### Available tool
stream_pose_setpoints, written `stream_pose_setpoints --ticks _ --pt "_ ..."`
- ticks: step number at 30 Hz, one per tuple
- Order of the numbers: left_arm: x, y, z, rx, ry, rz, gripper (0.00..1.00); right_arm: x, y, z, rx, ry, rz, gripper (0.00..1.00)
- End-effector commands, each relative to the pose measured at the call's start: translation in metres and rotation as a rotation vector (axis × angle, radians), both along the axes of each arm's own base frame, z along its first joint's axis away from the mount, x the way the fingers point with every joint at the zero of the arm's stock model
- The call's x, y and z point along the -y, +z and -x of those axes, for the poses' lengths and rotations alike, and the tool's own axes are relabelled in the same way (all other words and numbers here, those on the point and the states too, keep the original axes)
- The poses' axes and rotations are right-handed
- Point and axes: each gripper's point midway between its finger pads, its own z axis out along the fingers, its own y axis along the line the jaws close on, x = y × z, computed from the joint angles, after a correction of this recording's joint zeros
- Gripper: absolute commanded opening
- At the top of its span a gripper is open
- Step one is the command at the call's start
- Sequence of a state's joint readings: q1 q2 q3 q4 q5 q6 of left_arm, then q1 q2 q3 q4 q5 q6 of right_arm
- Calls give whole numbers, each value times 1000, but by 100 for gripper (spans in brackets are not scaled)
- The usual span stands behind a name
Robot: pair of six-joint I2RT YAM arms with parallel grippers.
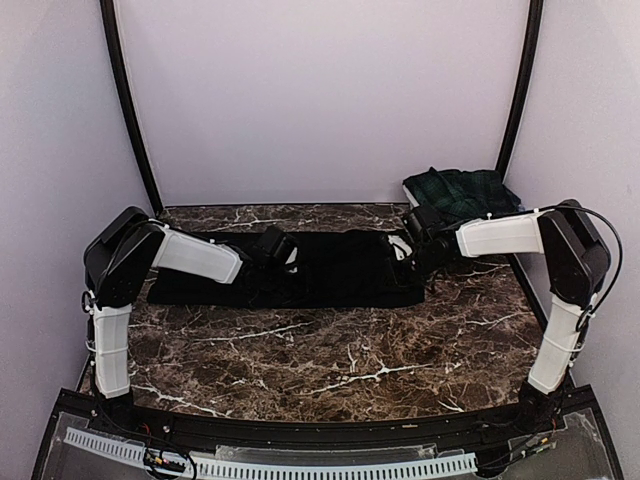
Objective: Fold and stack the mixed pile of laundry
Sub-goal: Smooth out the rectangle-folded T-shirt at the center of the board.
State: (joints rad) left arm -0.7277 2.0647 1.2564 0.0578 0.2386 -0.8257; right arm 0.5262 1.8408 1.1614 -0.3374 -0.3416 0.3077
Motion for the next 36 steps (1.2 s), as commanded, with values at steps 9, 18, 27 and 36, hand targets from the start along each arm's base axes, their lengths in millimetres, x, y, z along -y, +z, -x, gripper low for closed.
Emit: stream_pose_setpoints --ticks 9,18,27,36 --pt "9 52 -23 103 -3 72 0 5 43 -31 130 -32 -36 0" --pt "-8 87 -76 184 42 154 0 9 72 -80 206 -72 -67 0" --pt "-12 95 -131 263 45 170 0 6 76 -132 262 -103 -64 0" --pt "-16 64 -161 242 63 157 0 0 57 -157 252 -109 -56 0"
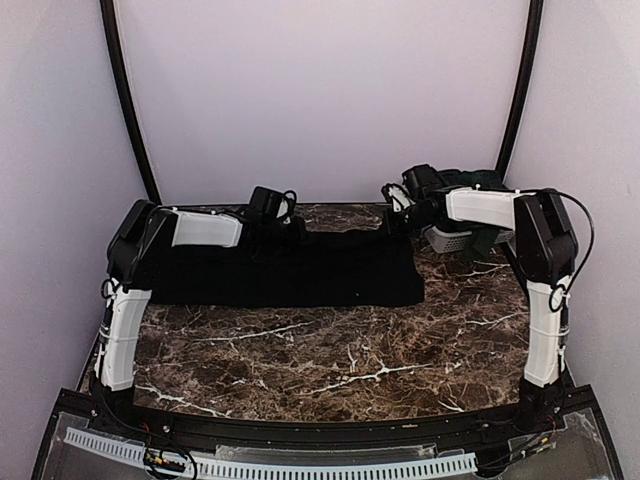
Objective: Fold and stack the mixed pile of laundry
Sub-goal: Smooth out the rectangle-folded T-shirt at the center of the board.
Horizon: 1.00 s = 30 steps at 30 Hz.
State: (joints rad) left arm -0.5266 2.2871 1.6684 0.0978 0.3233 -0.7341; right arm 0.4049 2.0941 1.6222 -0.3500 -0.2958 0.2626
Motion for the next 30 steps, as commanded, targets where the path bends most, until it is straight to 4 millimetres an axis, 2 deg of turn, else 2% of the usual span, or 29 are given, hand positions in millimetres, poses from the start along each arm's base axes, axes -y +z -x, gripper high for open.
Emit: stream_pose_setpoints --ticks 1,4,6,9,11,13,14,15,16,17,18,19,20,21,22,23,26,28,29,30 --pt "-2 9 -11 27 -13 10 1 -7 9 -17 36 9 -23 0" --pt "-5 2 -10 7 -1 -2 17 -11 6 -21 21 16 -31 2" --pt "-9 -1 -9 -1 15 -13 22 -13 2 -24 11 17 -30 6" --pt "-20 3 -13 5 59 -20 23 -14 2 -33 21 9 -32 0" --pt "-29 6 -14 5 84 -21 24 -18 1 -37 16 21 -46 1" --pt "-37 13 -16 15 110 -33 31 -21 3 -38 4 33 -49 16" --pt "-41 21 -16 31 115 -39 35 -20 5 -39 7 31 -43 33" --pt "-49 20 -16 29 142 -68 46 -19 8 -39 16 25 -37 52" --pt "-53 28 -15 43 151 -80 50 -16 11 -39 24 16 -27 62" --pt "-60 27 -13 46 167 -101 55 -12 14 -39 32 4 -13 66" --pt "-64 37 -12 59 175 -106 57 -7 18 -38 41 -5 -6 68" --pt "-71 35 -10 55 191 -124 59 -3 23 -38 47 -12 -2 69" --pt "-75 46 -8 73 200 -126 59 4 26 -37 50 -28 9 71" --pt "-82 41 -5 62 218 -155 62 9 32 -35 60 -40 17 74" --pt "-86 49 -1 69 221 -166 63 13 36 -33 65 -42 17 75" --pt "-91 45 4 67 220 -188 64 15 44 -31 75 -41 12 75" --pt "-99 53 14 72 221 -210 67 14 55 -14 71 -14 -11 77" --pt "-104 48 24 53 215 -232 71 12 60 0 67 1 -23 77" --pt "-107 51 26 57 219 -241 72 11 57 9 58 12 -26 77" --pt "-111 46 31 43 217 -256 73 9 54 17 46 27 -31 76"
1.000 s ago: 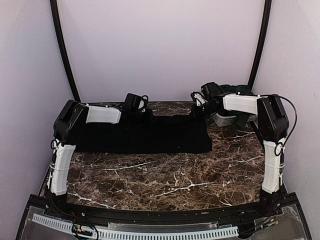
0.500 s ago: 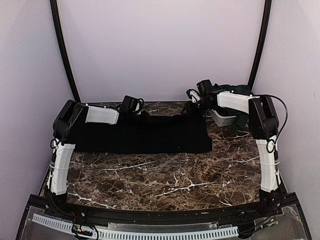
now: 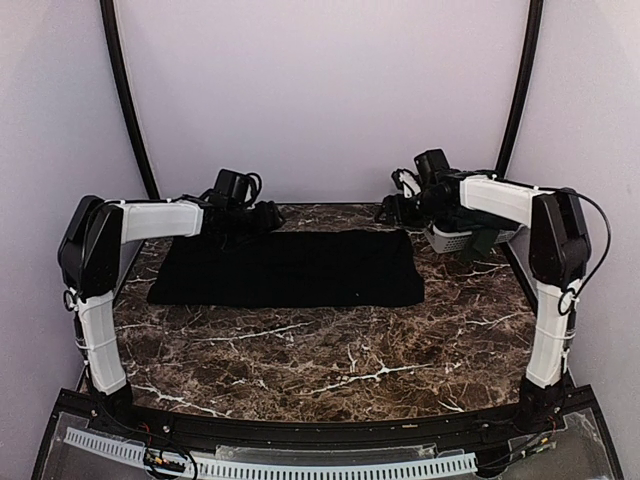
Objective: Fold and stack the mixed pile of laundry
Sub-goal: Smooth out the rectangle-folded T-shirt at the center of the board, then rotate the rectangle-folded T-shirt at the center of the board.
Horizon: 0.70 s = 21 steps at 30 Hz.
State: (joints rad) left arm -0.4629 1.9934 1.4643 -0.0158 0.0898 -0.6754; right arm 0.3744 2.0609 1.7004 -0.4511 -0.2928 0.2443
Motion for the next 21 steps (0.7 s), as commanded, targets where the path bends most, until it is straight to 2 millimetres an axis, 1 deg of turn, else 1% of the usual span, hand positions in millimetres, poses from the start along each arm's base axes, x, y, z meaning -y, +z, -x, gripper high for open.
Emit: stream_pose_setpoints --ticks 1,2,3,6,9,10,15,16,18,21 --pt "-21 -4 24 -37 7 -92 73 -9 18 33 14 60 -40 76" --pt "-25 -9 29 -53 11 -110 73 -12 12 41 -2 71 -39 75" --pt "-28 -7 30 -53 13 -117 74 -16 6 50 -17 88 -34 75" --pt "-44 -20 38 -103 34 -154 74 -23 -17 71 -69 115 -7 74" --pt "-64 -30 39 -135 69 -163 74 -25 -45 86 -131 120 1 73" --pt "-68 -36 40 -149 71 -166 73 -26 -51 88 -145 118 3 72" --pt "-91 -62 43 -236 105 -184 72 -20 -83 98 -207 107 29 72" --pt "-95 -68 47 -256 111 -185 72 -18 -89 101 -222 104 40 71" --pt "-107 -78 50 -288 144 -181 71 -14 -101 109 -252 99 53 71" --pt "-119 -88 58 -320 175 -199 70 -5 -116 124 -293 82 66 69"
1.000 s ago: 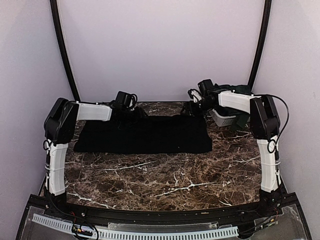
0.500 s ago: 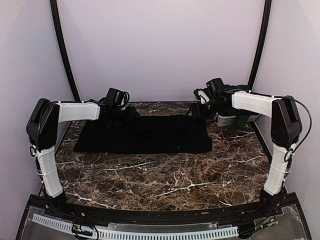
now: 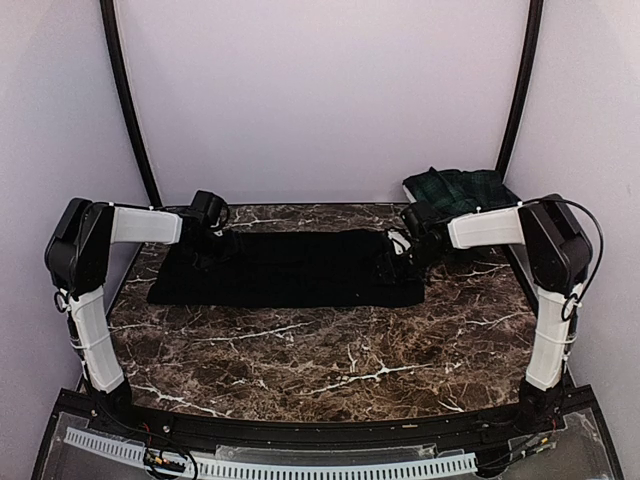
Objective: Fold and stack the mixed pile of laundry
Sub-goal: Rotate the rectangle-folded T-shirt at the center of the board.
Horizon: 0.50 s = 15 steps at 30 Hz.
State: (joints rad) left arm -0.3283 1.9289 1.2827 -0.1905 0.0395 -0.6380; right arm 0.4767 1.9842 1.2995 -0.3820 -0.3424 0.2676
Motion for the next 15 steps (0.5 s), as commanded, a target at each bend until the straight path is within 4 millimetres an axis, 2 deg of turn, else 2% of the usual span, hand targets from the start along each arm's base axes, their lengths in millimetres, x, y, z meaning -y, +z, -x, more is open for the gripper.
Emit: stream_pose_setpoints --ticks 1,4,8,9,10,11,12,13,14,15 --pt "-23 -22 23 -92 54 -36 70 12 -18 15 -41 -37 15 68" --pt "-36 -37 34 -134 88 -34 70 18 -23 19 -50 -58 15 68" --pt "-46 -51 55 -185 117 -42 68 17 -20 6 -31 -62 28 68" --pt "-47 -48 58 -178 126 -34 68 16 -17 -1 -18 -62 32 68" --pt "-50 -54 68 -197 132 -38 67 15 -17 -8 -8 -62 39 68" --pt "-51 -49 70 -184 142 -25 67 14 -16 -18 6 -62 46 68" --pt "-53 -55 82 -207 145 -21 67 12 -10 -32 29 -65 44 68" --pt "-52 -49 83 -187 153 -4 66 12 -11 -41 34 -66 52 68" --pt "-53 -55 95 -210 151 3 66 12 -10 -52 46 -70 57 68" --pt "-52 -49 96 -194 152 22 66 11 -8 -62 59 -72 59 68"
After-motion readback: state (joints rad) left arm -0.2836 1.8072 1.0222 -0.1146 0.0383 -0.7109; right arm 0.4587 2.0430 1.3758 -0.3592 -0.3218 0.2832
